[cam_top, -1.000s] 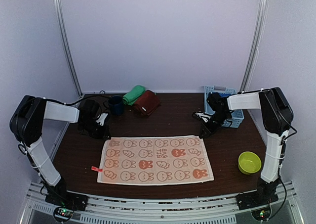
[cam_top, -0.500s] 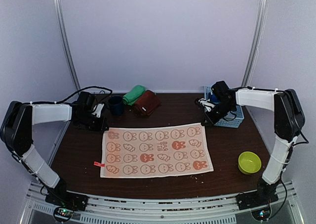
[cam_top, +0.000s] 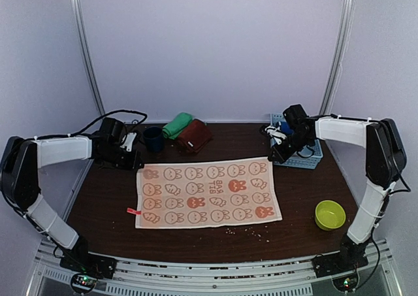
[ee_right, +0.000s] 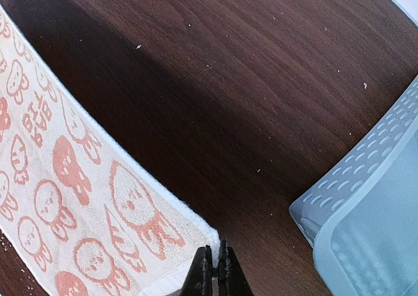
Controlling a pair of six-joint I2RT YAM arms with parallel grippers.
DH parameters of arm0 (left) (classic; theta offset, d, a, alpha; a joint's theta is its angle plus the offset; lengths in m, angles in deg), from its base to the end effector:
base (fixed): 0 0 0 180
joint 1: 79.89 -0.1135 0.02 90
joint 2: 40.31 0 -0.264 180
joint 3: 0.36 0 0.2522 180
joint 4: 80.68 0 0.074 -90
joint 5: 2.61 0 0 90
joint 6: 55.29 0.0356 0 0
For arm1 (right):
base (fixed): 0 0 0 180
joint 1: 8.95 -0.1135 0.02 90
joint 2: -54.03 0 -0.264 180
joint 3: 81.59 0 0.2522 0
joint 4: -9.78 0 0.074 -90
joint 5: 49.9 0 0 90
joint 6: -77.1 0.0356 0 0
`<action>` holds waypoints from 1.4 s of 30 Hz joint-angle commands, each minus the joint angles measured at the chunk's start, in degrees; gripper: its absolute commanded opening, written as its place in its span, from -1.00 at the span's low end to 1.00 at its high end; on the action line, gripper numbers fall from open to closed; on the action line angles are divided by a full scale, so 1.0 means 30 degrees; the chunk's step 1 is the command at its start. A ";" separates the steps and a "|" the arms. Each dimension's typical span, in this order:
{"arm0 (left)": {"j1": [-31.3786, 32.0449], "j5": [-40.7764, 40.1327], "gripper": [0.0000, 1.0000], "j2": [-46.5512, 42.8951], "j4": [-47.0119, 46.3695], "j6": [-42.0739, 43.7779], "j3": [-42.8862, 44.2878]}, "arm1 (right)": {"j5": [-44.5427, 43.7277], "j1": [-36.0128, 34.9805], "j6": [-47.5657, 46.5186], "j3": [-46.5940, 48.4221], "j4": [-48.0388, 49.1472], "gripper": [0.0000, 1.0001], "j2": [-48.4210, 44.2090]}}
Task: Roll the towels
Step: Pick up the towel from the center of the board, then fold the towel at the center of the board.
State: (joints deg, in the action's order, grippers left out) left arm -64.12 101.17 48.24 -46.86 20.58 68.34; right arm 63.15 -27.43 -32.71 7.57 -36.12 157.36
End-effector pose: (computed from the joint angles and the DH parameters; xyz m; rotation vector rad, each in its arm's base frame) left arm 0.3007 -0.0937 0.2043 0.1372 2.5409 -0.5121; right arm 0.3547 0.1332 0.2161 -0.9753 2.3822 0.5161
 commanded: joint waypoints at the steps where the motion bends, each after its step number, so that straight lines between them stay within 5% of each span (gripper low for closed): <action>1: 0.0042 0.0709 -1.00 -0.0931 -0.0309 0.0263 -0.0016 | 0.0133 0.0183 -0.1668 -0.0607 0.1714 -1.00 -0.0405; 19: 0.0072 0.2765 -1.00 -0.4345 0.1691 -0.0931 -0.2908 | 0.2386 0.0155 -0.3841 -0.4738 0.2050 -1.00 -0.4146; 42: 0.0096 0.3718 -1.00 -0.5683 0.5544 -0.1837 -0.3934 | 0.2981 -0.1640 -0.7378 -0.7759 -0.1298 -1.00 -0.7228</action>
State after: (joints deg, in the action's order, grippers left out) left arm -64.04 111.79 32.52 -31.94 16.01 57.26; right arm 71.83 -32.24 -53.61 -14.20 -38.68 136.71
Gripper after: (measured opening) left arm 0.022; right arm 0.030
